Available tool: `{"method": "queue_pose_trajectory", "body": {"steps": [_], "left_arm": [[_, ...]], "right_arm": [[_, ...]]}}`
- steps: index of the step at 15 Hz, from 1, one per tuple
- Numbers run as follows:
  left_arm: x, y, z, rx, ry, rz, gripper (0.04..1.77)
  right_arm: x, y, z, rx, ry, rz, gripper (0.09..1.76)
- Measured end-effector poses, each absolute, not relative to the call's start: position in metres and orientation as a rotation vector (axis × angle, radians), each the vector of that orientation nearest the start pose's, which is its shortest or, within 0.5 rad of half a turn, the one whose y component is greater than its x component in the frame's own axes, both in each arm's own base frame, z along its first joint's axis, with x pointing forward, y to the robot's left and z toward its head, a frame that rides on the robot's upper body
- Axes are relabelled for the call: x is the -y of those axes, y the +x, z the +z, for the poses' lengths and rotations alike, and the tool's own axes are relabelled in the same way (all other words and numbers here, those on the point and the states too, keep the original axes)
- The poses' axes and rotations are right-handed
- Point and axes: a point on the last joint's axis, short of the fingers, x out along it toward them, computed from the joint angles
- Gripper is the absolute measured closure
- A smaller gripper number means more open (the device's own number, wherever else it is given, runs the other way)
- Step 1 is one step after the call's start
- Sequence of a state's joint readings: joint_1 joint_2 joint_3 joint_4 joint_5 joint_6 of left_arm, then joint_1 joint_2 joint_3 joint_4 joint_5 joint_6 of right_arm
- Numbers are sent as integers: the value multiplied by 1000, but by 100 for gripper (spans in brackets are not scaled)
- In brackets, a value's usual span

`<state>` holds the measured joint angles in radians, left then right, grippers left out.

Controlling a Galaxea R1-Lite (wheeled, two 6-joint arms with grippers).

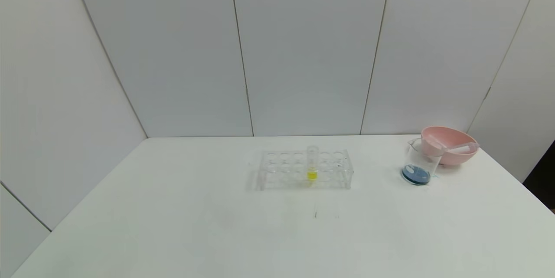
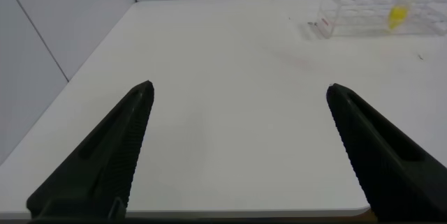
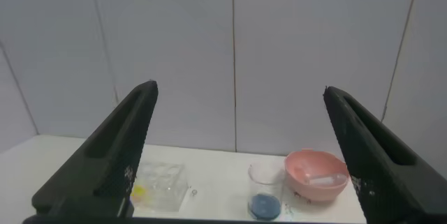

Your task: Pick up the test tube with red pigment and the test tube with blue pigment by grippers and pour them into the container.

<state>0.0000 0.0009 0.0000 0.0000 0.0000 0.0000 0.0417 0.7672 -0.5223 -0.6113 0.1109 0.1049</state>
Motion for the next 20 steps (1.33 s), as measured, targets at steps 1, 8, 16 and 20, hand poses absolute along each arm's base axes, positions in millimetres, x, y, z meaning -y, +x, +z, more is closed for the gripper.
{"method": "queue_pose_trajectory", "body": {"steps": [1,8,16,20], "left_arm": [[0,-23,75,-1,0,0,5],[0,-23,75,-1,0,0,5],[0,-23,75,-1,0,0,5],[0,-23,75,-1,0,0,5]], "right_arm": [[-4,46,268,355,90,171,15],[-2,-59,204,422,39,135,15],[-1,-27,103,237,-49,52,15],[0,-23,75,-15,-43,15,15]]}}
